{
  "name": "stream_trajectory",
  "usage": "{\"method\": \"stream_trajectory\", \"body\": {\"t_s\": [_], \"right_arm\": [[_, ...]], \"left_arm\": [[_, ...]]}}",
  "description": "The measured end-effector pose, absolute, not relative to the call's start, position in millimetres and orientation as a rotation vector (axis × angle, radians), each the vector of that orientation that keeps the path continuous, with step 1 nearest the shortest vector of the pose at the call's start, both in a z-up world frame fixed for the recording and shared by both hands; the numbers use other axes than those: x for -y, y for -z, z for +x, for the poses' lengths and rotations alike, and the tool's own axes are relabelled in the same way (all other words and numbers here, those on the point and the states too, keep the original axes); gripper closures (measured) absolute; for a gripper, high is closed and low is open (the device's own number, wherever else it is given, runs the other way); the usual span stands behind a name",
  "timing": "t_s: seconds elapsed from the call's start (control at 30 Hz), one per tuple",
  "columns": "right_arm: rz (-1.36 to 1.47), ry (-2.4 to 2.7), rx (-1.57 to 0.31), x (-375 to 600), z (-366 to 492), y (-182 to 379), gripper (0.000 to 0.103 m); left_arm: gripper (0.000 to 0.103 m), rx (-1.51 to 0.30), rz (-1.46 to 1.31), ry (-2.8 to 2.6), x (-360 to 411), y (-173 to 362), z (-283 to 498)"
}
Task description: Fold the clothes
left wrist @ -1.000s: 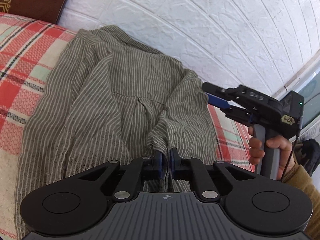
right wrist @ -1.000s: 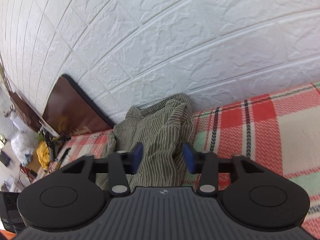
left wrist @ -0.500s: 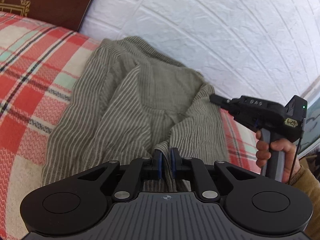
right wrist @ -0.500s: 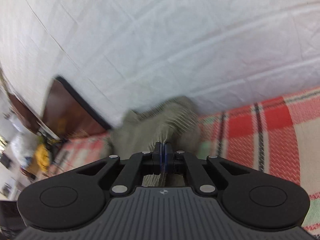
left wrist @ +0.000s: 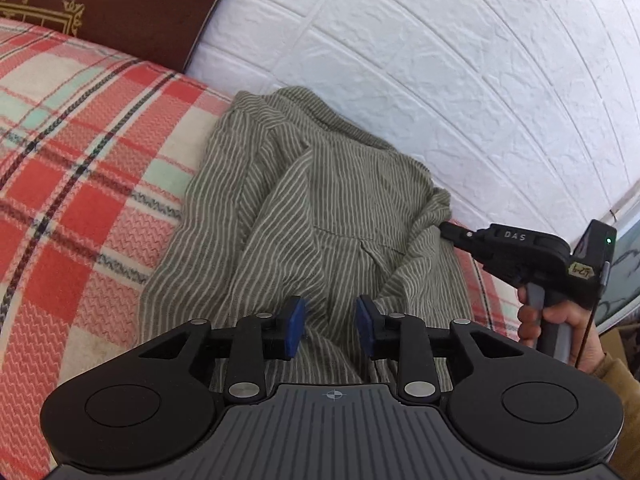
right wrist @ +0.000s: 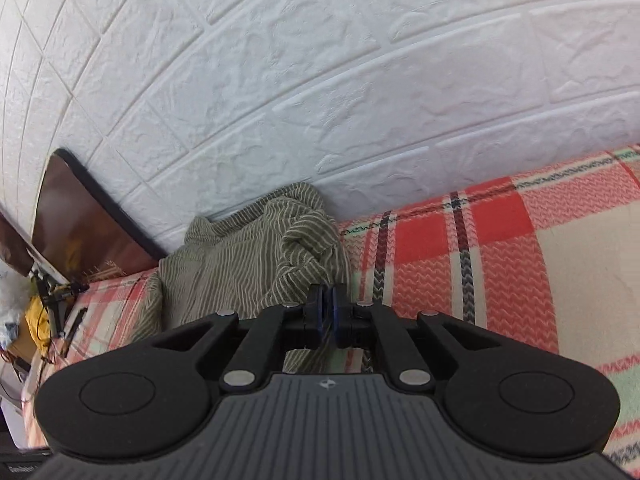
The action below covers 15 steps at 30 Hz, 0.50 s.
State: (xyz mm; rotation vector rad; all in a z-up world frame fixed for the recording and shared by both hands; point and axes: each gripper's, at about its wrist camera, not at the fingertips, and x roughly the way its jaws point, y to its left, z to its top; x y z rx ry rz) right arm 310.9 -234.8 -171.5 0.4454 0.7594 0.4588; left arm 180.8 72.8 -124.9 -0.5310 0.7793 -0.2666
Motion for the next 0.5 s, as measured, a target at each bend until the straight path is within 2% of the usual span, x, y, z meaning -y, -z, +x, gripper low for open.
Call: {"method": "stream_trajectory", "body": {"t_s": [0.03, 0.07, 0.1, 0.17, 0.3, 0.43, 0.5], "right_arm": [[0.445, -0.460, -0.742, 236.4, 305.8, 166.2, 0.081], [0.440, -0.462, -0.721, 238.0, 300.2, 160.2, 0.067], [0.435, -0.465, -0.700, 239.6, 294.5, 154.3, 0.063], [0.406, -0.500, -0.690, 239.5, 282.7, 144.9, 0.063], [0.359, -0.578, -0.711, 236.5, 262.3, 137.3, 0.063], [0.356, -0.595, -0.753, 235.1, 256.7, 140.7, 0.064], [0.358, -0.590, -0.768, 235.7, 256.2, 143.1, 0.064]], "left_arm": [[0.058, -0.769, -0.534, 0.272, -74.2, 121.5, 177.2], [0.055, -0.759, -0.536, 0.278, -75.3, 117.9, 173.3], [0.054, -0.751, -0.531, 0.287, -75.4, 114.5, 169.7], [0.051, -0.742, -0.510, 0.309, -73.0, 109.3, 164.1], [0.051, -0.759, -0.489, 0.326, -61.3, 112.0, 163.8], [0.054, -0.786, -0.489, 0.328, -53.1, 120.3, 168.8], [0.058, -0.790, -0.505, 0.328, -54.2, 123.2, 168.9]]}}
